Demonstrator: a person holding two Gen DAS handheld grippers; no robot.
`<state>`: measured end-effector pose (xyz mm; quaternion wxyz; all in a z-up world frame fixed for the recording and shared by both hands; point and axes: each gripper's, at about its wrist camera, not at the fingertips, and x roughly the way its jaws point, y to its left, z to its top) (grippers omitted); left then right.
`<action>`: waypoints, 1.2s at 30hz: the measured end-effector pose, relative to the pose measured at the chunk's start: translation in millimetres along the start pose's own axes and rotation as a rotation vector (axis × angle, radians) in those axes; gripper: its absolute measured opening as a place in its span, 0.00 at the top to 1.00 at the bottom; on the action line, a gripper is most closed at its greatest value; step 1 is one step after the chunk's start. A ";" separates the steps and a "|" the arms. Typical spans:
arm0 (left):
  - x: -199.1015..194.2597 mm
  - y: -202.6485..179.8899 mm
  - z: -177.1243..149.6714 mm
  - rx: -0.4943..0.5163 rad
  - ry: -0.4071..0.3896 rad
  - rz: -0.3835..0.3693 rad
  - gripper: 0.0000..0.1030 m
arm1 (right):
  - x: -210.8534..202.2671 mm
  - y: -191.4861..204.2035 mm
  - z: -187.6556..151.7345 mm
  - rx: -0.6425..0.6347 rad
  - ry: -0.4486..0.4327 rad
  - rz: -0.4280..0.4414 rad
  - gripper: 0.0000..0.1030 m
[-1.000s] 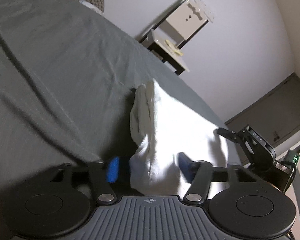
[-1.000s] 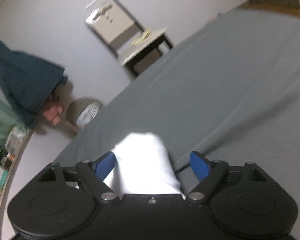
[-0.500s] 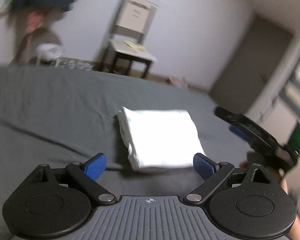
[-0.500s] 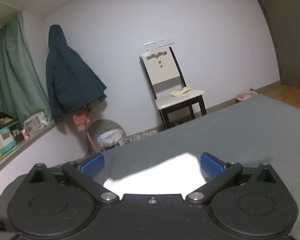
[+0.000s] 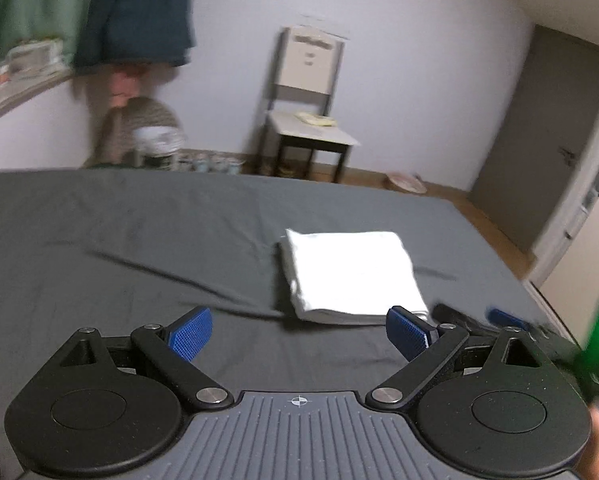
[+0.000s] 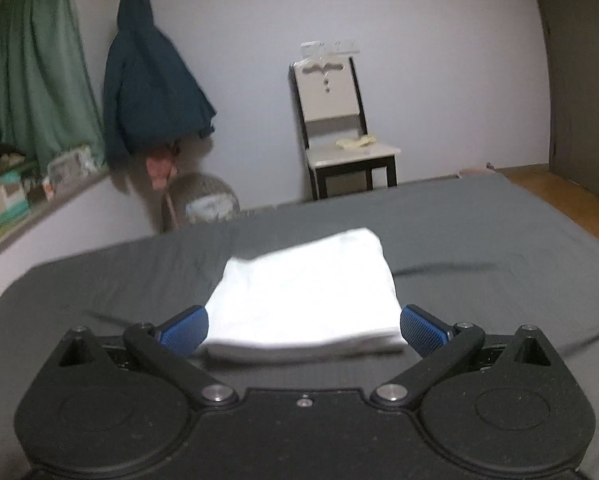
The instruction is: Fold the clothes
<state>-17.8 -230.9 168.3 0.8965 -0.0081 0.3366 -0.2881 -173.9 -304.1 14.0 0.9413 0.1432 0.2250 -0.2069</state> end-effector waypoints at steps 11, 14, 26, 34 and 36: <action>5.8 -15.9 -19.8 0.062 -0.027 0.037 0.08 | -64.4 8.0 -20.1 -0.115 -0.052 -0.087 0.00; 10.5 -18.8 -27.3 0.068 -0.030 0.028 0.08 | -61.4 13.5 -20.8 -0.195 -0.040 -0.145 0.00; 26.2 -31.9 -33.5 0.236 0.008 0.062 0.08 | -29.5 -2.5 -22.6 -0.083 0.171 -0.122 0.00; 38.0 -27.3 -10.6 0.298 0.020 0.229 0.08 | -36.2 20.1 -29.6 -0.194 0.090 -0.244 0.00; 43.1 -30.4 -8.0 0.252 0.061 0.249 0.08 | -40.8 22.7 -33.1 -0.220 0.074 -0.281 0.00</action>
